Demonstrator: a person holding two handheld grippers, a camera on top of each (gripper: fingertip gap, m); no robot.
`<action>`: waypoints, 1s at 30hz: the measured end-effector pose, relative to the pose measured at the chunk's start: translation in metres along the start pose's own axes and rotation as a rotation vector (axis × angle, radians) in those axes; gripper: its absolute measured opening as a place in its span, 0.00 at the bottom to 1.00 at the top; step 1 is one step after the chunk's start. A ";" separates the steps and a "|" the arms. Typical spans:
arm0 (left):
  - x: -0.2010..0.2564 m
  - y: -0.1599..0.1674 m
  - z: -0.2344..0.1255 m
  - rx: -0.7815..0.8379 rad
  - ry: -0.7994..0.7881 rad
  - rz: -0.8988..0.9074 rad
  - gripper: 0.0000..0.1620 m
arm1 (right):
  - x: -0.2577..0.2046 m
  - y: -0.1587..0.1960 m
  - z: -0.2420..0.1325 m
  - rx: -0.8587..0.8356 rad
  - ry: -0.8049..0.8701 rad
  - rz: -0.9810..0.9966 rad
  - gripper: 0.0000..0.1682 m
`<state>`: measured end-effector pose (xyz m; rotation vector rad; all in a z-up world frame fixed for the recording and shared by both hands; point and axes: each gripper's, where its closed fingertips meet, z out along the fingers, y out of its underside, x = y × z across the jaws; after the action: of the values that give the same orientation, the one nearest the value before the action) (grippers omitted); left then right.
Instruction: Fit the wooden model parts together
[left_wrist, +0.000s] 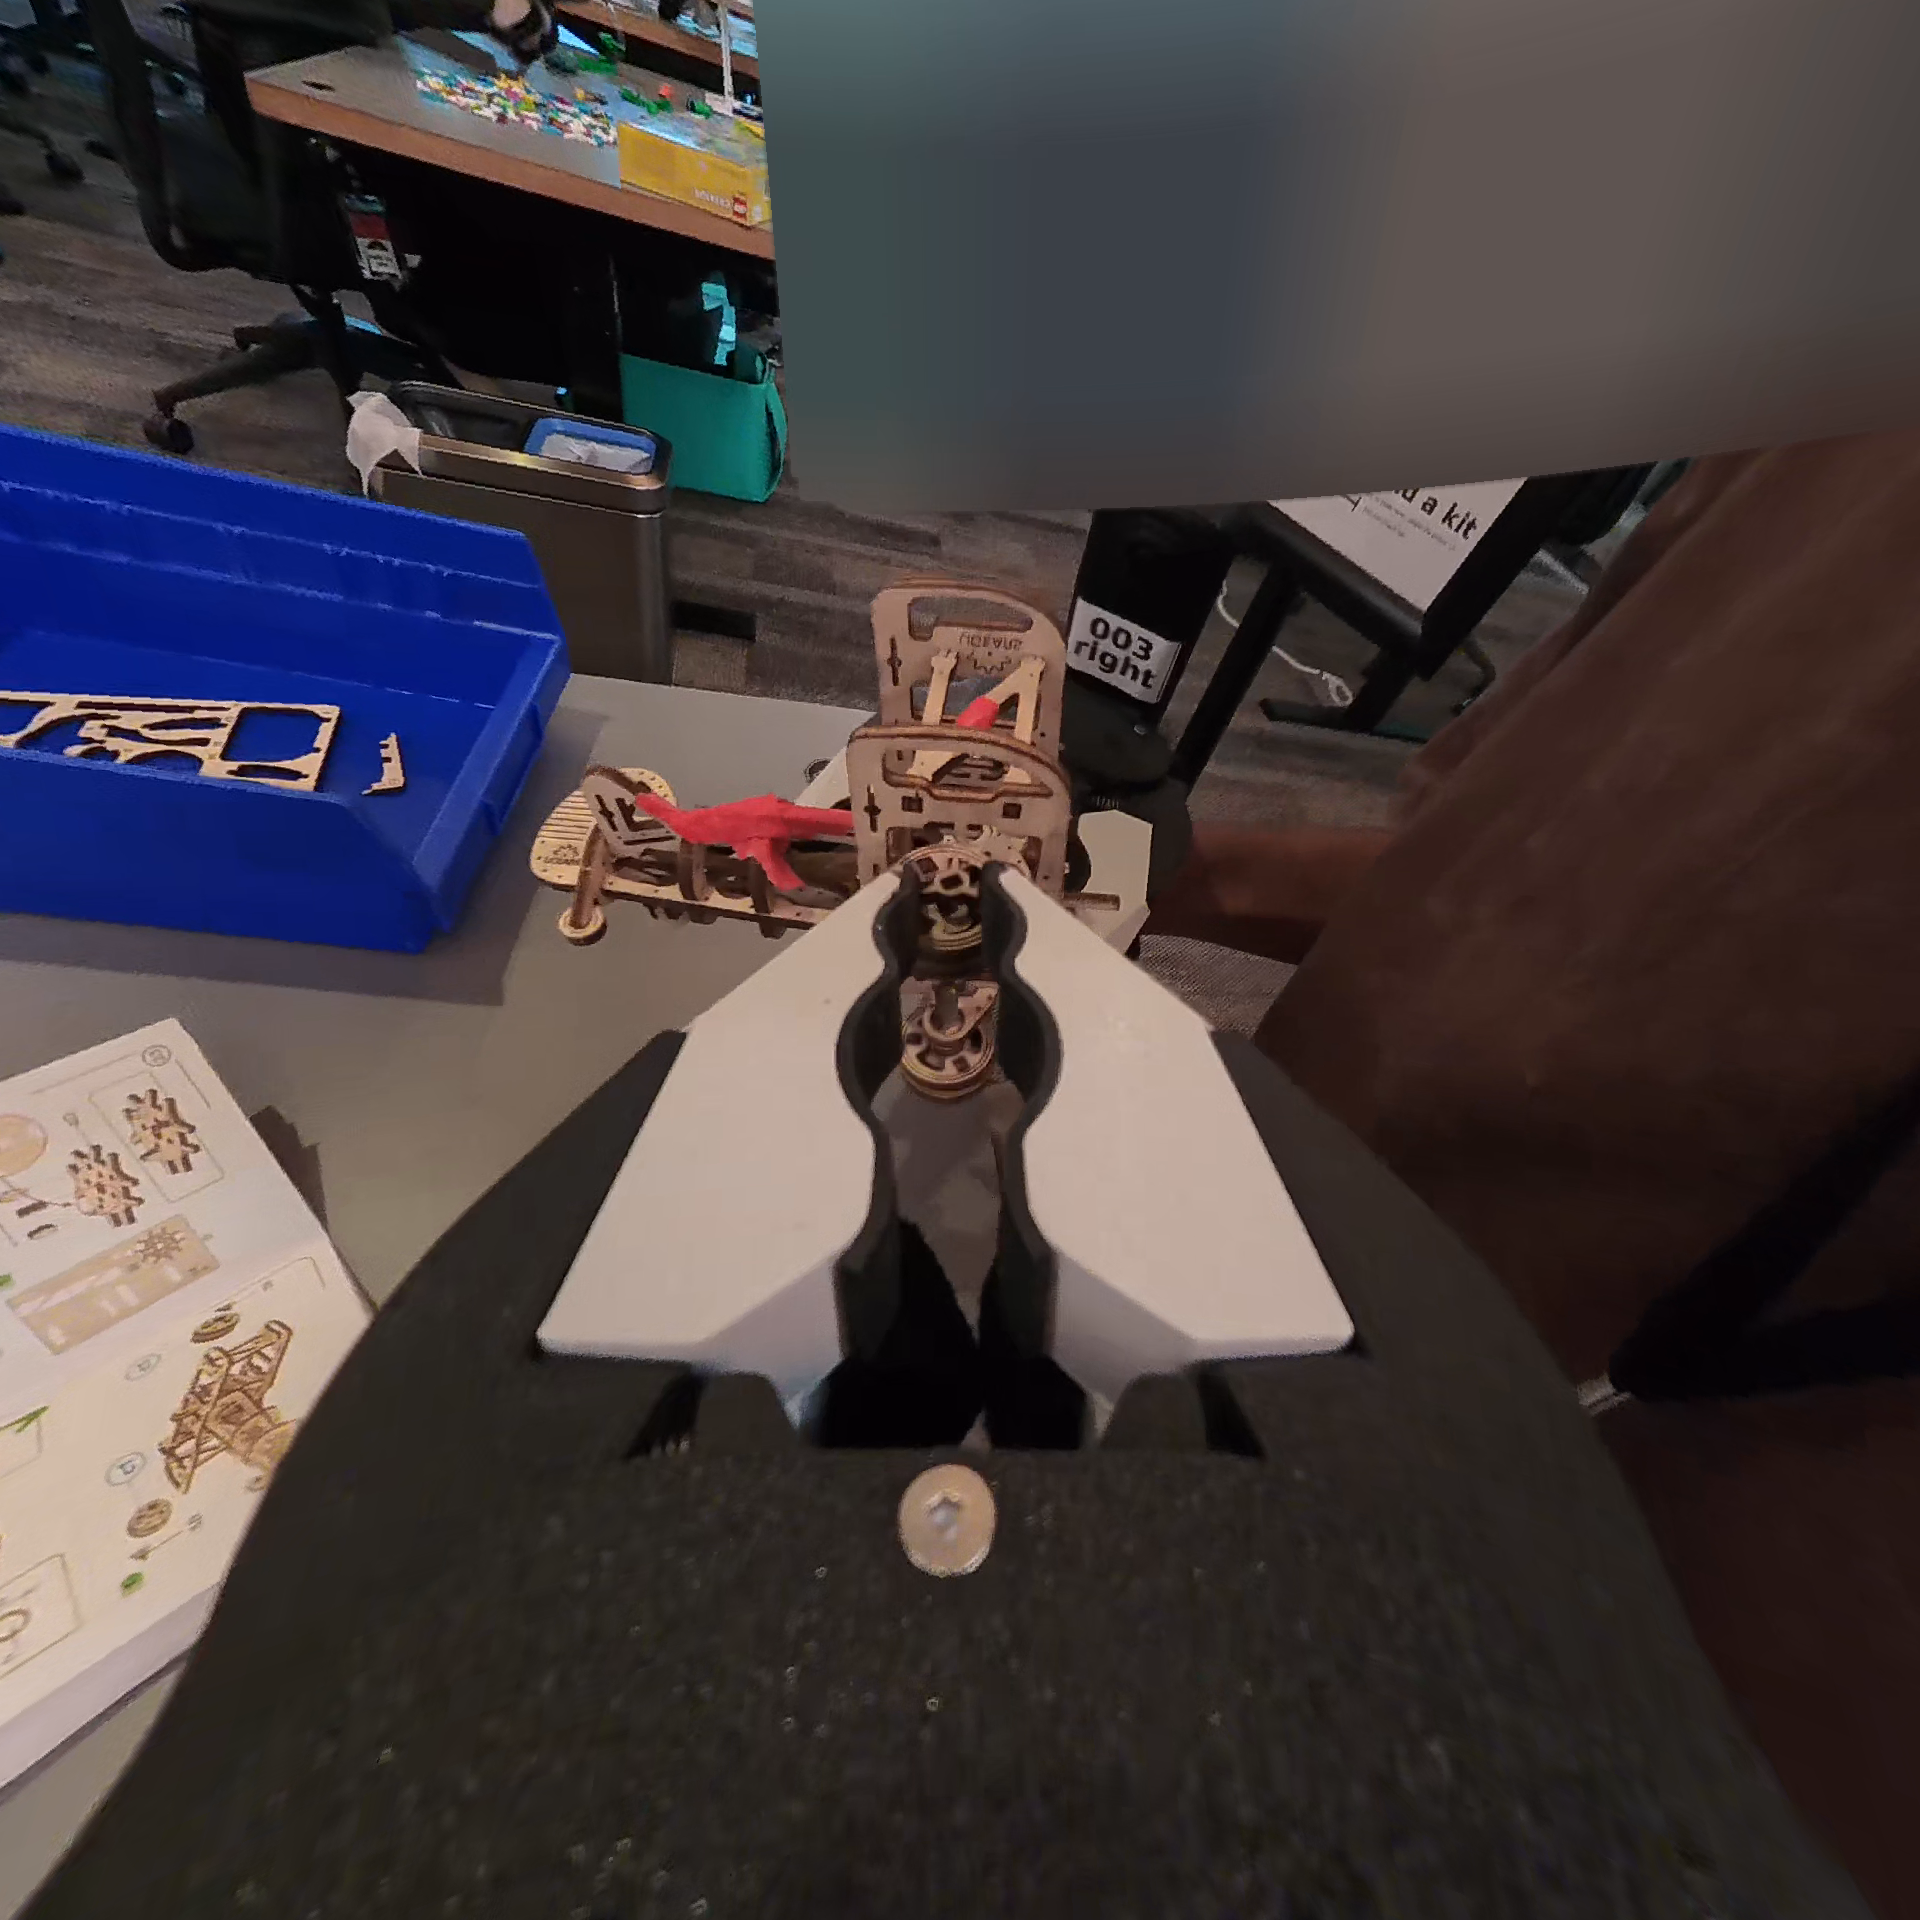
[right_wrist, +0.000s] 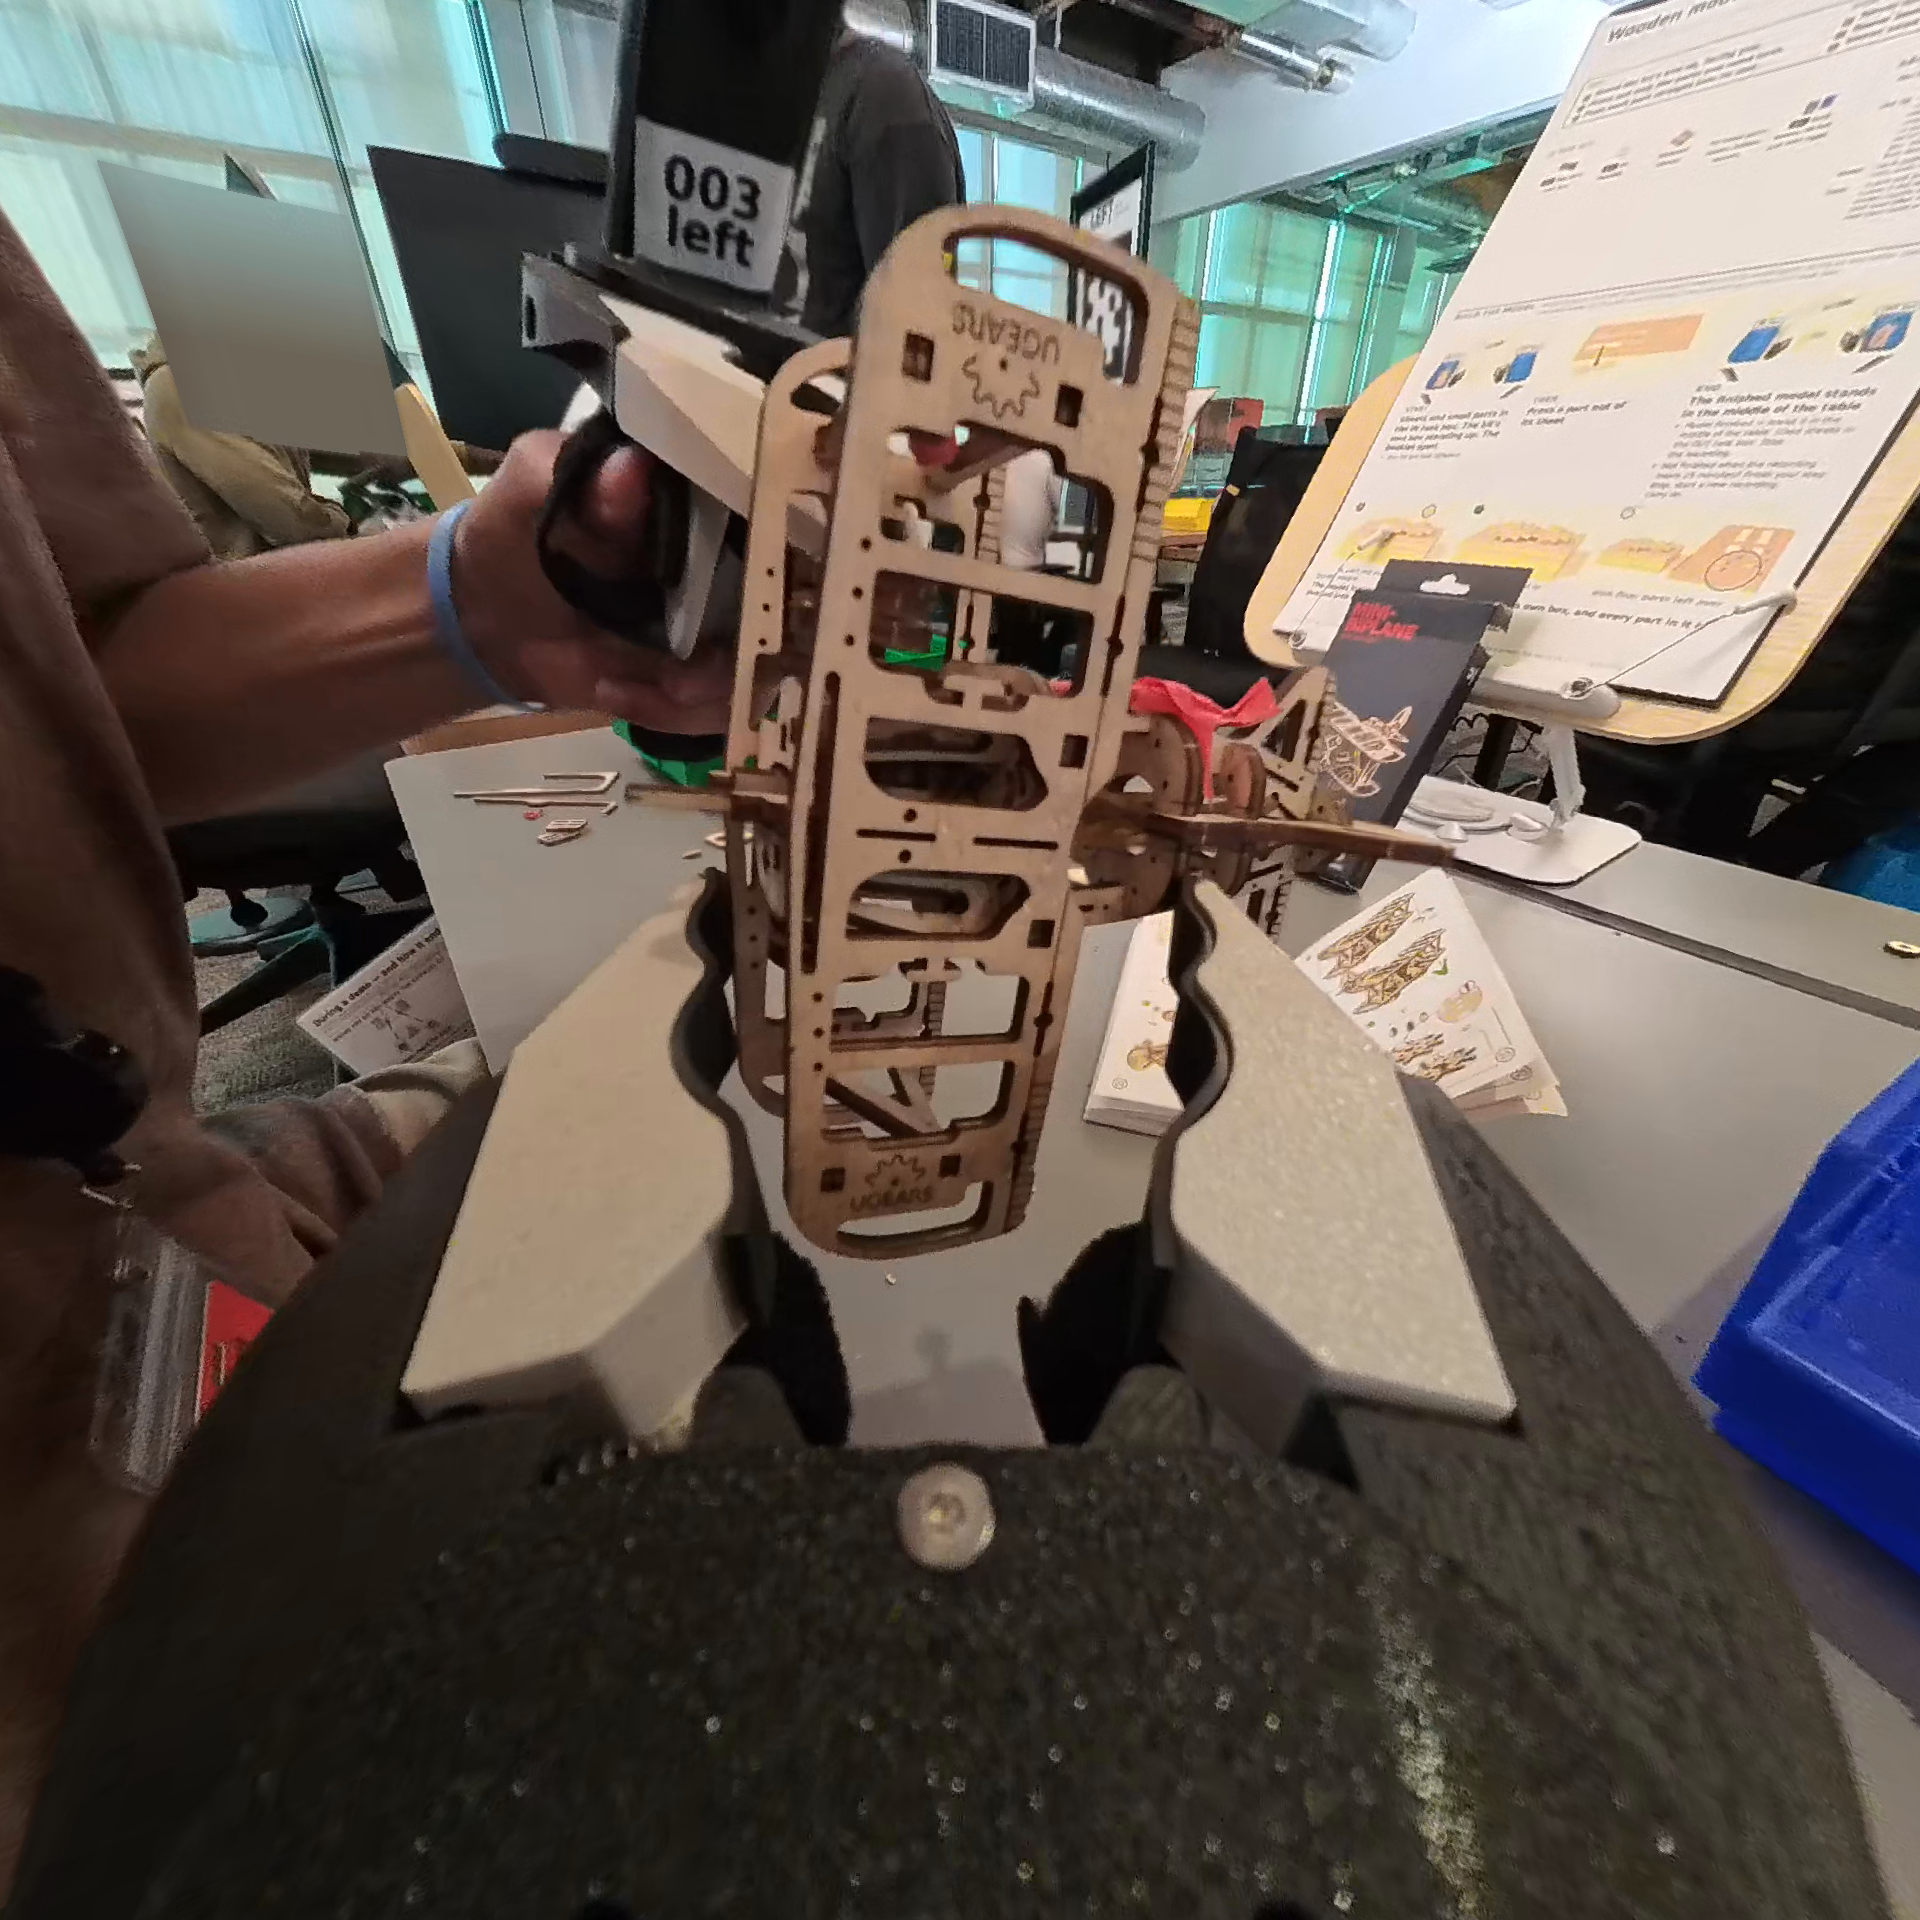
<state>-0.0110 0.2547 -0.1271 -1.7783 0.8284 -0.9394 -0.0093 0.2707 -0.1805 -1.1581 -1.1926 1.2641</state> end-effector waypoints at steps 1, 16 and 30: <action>-0.001 0.000 -0.001 -0.009 -0.009 0.011 0.05 | 0.000 0.000 0.000 0.001 -0.001 -0.001 0.49; 0.008 -0.005 -0.004 -0.026 -0.035 0.051 0.07 | -0.004 -0.005 -0.003 0.017 -0.015 0.011 0.50; 0.018 0.002 -0.005 -0.060 -0.017 0.019 0.03 | -0.006 -0.003 -0.001 0.002 -0.016 -0.008 0.50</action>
<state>-0.0068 0.2365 -0.1231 -1.8249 0.8692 -0.8943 -0.0079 0.2645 -0.1779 -1.1427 -1.2064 1.2708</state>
